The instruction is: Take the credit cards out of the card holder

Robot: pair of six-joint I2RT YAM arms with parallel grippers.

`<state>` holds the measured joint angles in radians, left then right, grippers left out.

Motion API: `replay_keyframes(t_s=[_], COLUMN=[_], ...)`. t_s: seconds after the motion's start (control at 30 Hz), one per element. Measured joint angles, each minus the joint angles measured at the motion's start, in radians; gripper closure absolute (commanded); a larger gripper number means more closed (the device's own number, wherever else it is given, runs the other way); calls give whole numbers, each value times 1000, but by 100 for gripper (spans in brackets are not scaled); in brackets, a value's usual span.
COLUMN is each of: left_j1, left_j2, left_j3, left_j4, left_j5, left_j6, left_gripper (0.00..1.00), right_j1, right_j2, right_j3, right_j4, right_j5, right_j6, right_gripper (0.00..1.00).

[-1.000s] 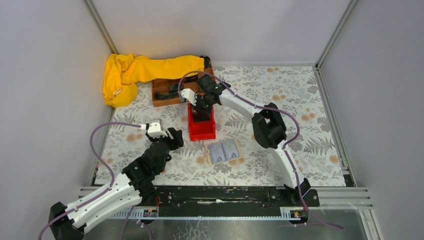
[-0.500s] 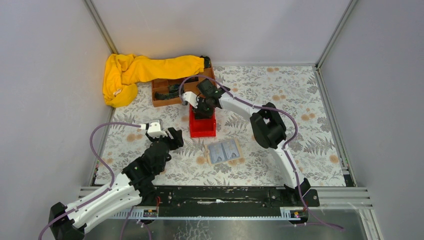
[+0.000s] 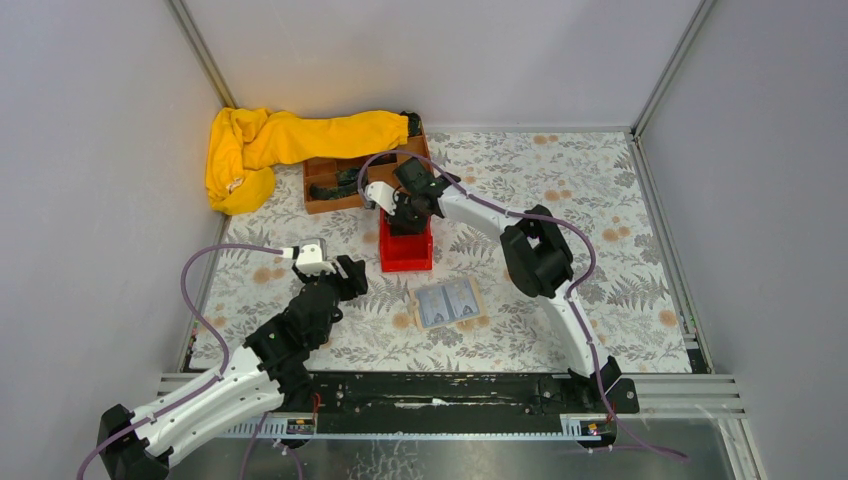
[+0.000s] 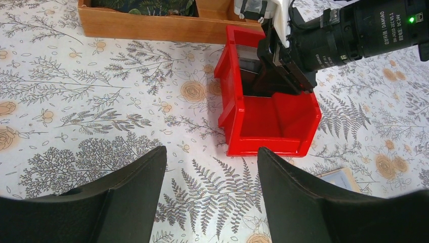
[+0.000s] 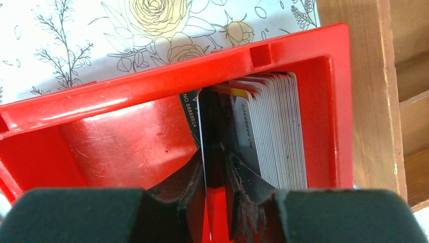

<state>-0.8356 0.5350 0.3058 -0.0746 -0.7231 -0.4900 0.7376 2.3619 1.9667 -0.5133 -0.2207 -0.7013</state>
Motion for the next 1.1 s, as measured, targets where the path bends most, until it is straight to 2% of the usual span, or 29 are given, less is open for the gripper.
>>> replay_keyframes(t_s=[1.1], left_j1=[1], left_j2=[12], left_j3=[0], left_j4=[7], left_j5=[14], left_j6=[10], left_gripper=[27], right_j1=[0], right_j2=[-5], right_j3=[49], right_j4=[5], right_j5=[94], right_j6=[0], right_gripper=[76])
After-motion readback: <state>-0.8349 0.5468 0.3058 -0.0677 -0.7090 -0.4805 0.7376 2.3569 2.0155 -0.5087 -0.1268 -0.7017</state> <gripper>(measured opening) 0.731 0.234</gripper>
